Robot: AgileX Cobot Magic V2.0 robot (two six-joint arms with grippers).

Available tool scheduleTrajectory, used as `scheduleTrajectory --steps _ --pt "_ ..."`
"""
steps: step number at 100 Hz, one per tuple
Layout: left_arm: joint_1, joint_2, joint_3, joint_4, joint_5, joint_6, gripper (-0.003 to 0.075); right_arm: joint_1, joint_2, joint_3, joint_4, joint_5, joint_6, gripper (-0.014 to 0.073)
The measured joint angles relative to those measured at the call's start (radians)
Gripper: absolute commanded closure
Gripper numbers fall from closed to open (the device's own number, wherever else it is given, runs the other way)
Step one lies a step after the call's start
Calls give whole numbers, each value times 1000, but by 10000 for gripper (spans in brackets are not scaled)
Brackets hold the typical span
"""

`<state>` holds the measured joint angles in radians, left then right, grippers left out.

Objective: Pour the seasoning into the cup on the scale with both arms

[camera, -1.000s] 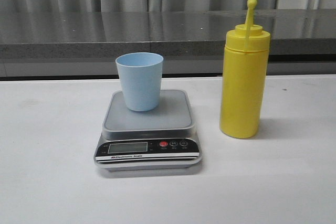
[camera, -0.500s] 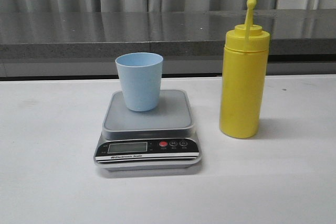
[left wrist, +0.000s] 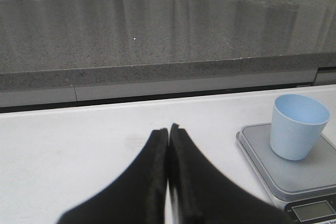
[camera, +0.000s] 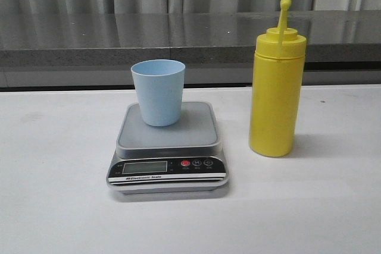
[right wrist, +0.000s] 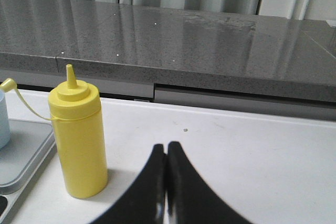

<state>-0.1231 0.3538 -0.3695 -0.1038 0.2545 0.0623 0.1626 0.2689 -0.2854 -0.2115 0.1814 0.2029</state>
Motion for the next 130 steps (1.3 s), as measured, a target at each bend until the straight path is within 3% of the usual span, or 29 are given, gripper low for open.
scheduleTrajectory --steps 86,130 --pt "0 0 0 0 0 0 740 0 -20 11 17 0 0 661" --pt "0 0 0 0 0 0 740 -123 -230 179 125 -27 -85 661"
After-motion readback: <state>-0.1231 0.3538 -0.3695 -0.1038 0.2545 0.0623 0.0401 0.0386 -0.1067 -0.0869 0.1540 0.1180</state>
